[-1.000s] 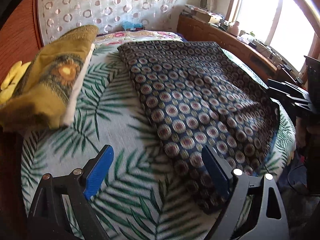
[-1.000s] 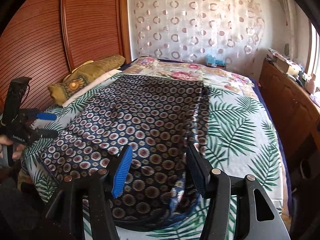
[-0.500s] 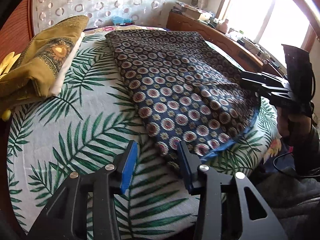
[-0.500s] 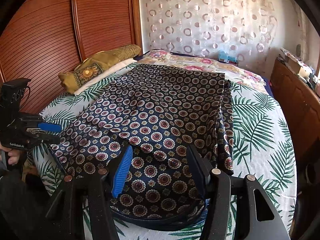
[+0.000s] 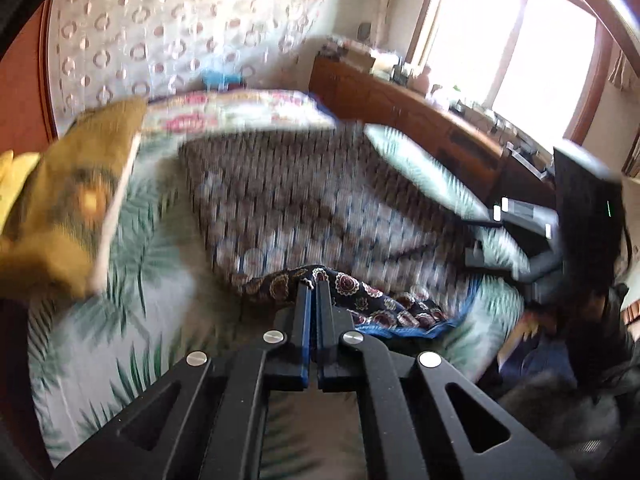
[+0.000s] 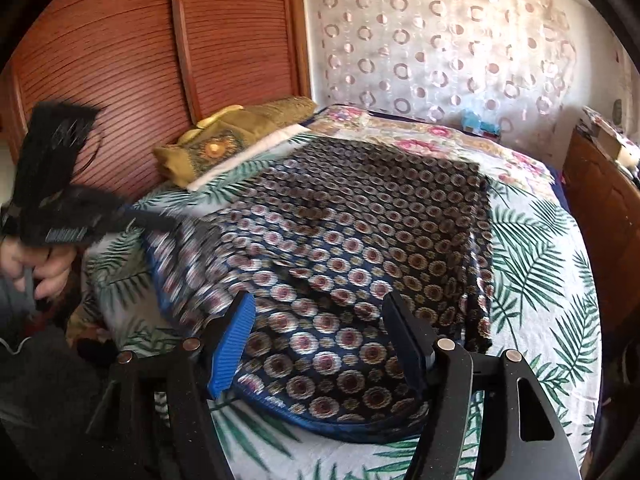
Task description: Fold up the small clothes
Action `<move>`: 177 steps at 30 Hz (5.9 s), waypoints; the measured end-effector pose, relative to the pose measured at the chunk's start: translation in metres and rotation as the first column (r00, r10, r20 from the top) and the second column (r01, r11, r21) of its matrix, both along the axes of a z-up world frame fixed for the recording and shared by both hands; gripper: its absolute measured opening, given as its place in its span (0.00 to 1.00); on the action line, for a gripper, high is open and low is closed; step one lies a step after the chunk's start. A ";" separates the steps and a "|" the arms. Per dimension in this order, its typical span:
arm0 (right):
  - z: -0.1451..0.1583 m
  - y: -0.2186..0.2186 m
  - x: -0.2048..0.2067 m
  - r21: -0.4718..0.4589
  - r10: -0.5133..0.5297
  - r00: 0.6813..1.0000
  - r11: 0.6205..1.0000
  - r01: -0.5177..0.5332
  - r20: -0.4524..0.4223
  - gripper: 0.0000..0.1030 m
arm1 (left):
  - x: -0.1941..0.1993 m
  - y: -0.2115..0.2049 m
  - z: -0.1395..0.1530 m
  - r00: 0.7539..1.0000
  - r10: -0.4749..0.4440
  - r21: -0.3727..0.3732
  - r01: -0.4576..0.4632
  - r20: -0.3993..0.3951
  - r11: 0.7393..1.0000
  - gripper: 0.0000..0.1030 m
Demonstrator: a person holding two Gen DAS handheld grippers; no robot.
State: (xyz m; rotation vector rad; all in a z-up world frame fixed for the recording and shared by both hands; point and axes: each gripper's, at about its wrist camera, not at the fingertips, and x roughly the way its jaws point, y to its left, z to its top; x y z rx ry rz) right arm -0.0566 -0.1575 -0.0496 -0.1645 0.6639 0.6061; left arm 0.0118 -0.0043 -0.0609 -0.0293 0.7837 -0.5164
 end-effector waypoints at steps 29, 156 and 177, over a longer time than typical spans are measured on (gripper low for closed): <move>0.021 -0.013 0.087 -0.065 -0.017 1.000 0.998 0.017 0.008 0.05 | 0.115 0.011 0.029 0.982 0.167 -0.022 -0.165 0.091 0.986 0.02; 0.094 0.099 0.324 -0.154 0.333 0.909 0.941 -0.302 0.249 0.09 | 0.091 0.161 0.063 0.830 0.511 -0.058 -0.512 0.223 0.857 0.04; 0.068 0.218 0.389 -0.209 0.322 0.930 0.936 -0.284 0.180 0.52 | 0.077 0.218 -0.023 0.737 0.675 -0.023 -0.675 0.033 0.738 0.04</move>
